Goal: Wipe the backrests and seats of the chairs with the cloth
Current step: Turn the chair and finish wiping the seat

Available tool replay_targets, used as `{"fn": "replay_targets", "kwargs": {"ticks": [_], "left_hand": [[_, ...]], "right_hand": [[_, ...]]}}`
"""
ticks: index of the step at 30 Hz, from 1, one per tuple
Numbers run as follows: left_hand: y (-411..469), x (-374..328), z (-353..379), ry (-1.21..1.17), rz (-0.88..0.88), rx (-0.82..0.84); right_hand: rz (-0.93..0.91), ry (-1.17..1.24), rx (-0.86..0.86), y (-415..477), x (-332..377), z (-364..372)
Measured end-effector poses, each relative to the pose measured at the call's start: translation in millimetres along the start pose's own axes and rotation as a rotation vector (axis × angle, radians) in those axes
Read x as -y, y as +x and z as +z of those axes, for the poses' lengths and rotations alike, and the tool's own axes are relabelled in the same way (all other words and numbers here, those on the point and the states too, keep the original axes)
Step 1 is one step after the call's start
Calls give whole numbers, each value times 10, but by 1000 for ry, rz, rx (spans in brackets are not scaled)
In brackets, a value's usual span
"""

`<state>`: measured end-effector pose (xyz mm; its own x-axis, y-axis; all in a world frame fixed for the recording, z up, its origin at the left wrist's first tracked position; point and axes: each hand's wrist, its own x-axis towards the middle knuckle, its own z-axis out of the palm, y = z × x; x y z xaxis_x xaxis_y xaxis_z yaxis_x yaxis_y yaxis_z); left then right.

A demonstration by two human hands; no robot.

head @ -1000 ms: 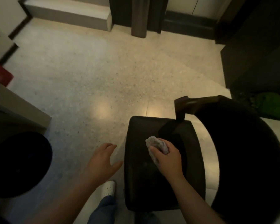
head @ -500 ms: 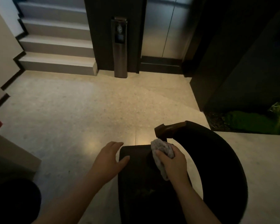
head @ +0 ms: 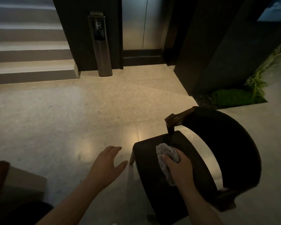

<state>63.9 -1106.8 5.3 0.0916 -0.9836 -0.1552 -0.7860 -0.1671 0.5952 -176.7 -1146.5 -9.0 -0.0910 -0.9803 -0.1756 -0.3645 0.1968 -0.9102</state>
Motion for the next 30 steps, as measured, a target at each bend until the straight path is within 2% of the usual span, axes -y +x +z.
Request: {"fn": "replay_targets", "kwargs": {"ticks": [7, 16, 23, 30], "left_hand": [[81, 157, 94, 16, 30, 133], [698, -179, 372, 61, 145, 275], [1312, -405, 373, 87, 177, 303], [1751, -464, 410, 99, 163, 364]], "right_hand": [[93, 15, -100, -126, -189, 6], [245, 19, -228, 116, -573, -141], [331, 44, -219, 574, -653, -188], [338, 41, -228, 992, -585, -227]]}}
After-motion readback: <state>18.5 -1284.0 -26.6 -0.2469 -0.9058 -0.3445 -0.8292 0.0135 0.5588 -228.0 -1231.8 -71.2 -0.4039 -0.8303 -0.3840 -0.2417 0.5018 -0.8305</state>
